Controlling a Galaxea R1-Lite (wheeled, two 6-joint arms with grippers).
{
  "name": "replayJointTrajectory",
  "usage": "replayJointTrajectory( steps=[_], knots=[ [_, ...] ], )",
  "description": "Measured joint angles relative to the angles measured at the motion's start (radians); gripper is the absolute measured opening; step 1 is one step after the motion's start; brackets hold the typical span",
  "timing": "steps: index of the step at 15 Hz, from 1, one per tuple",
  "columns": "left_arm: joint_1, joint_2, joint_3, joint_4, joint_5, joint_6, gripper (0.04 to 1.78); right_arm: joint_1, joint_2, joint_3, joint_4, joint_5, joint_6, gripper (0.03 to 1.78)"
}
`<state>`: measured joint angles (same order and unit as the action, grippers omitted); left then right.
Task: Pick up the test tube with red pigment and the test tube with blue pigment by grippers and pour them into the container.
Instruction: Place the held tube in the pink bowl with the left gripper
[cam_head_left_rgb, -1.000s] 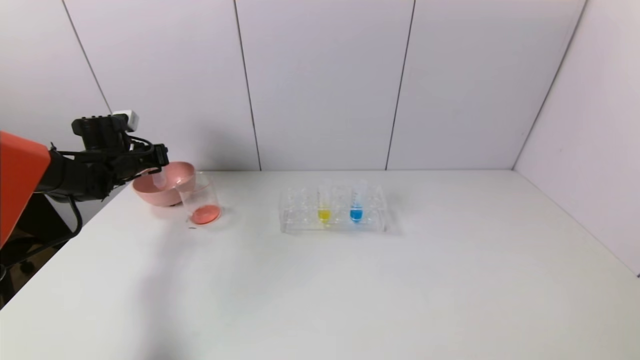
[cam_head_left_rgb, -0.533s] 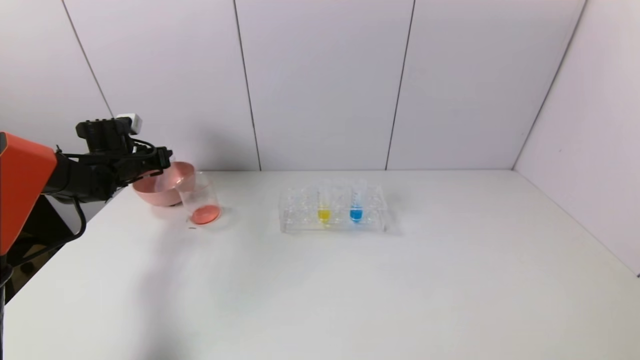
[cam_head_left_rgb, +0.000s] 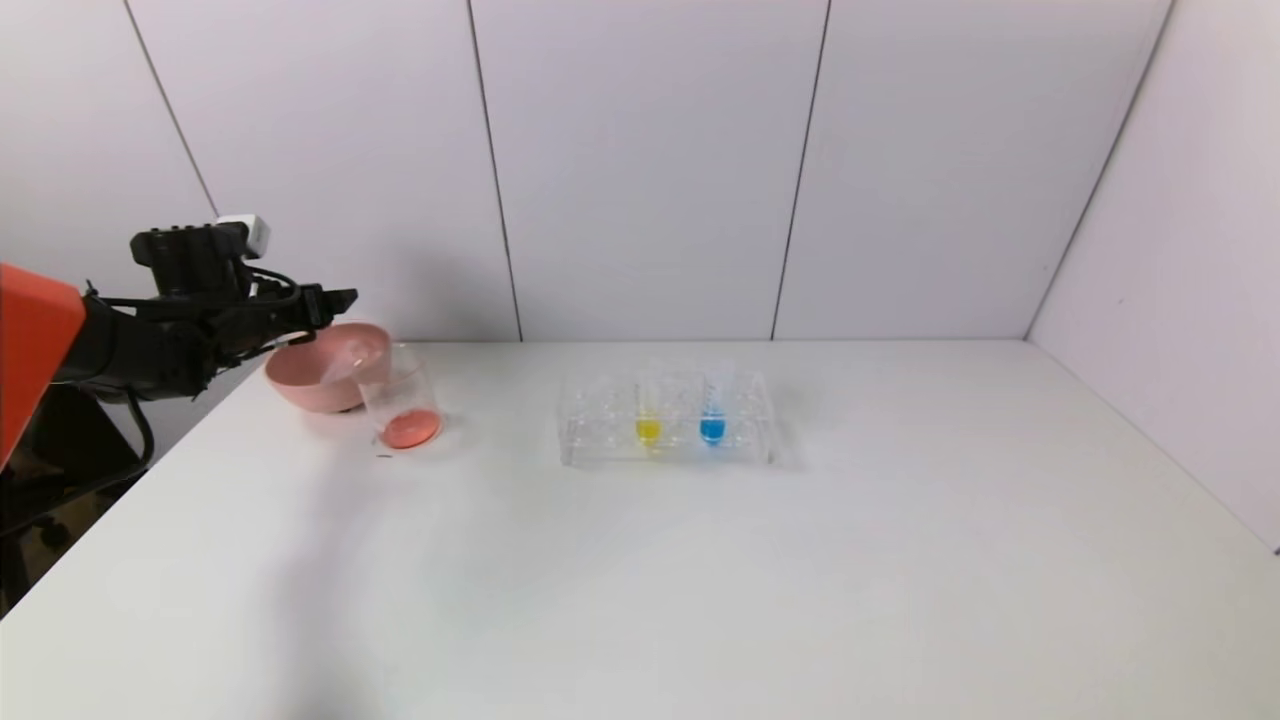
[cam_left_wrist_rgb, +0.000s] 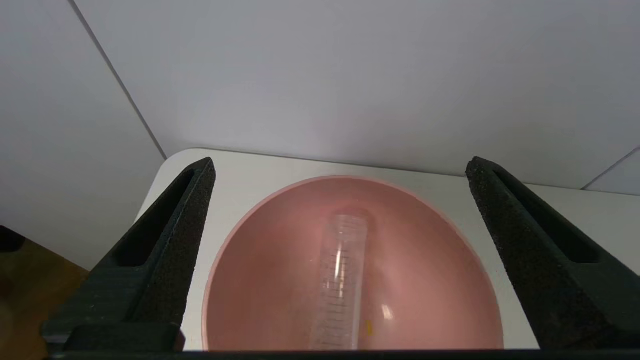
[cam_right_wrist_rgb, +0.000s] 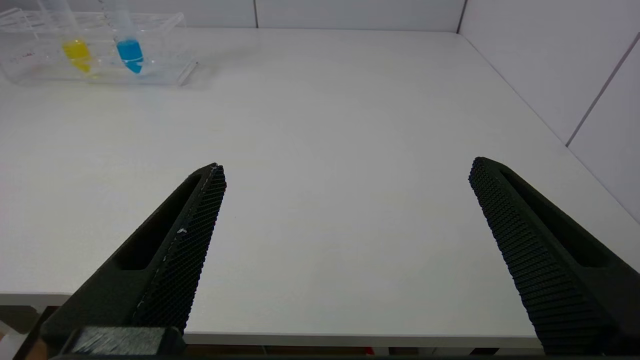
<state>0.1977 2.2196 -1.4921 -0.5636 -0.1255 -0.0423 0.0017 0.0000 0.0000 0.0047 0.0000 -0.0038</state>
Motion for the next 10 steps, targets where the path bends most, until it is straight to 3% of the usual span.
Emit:
replayJointTrajectory(
  steps=[10],
  knots=[
    [-0.026,-0.383,0.306,0.000,-0.076,-0.002,1.76,-0.001,0.000,0.000,0.000,0.000,0.000,1.77]
  ],
)
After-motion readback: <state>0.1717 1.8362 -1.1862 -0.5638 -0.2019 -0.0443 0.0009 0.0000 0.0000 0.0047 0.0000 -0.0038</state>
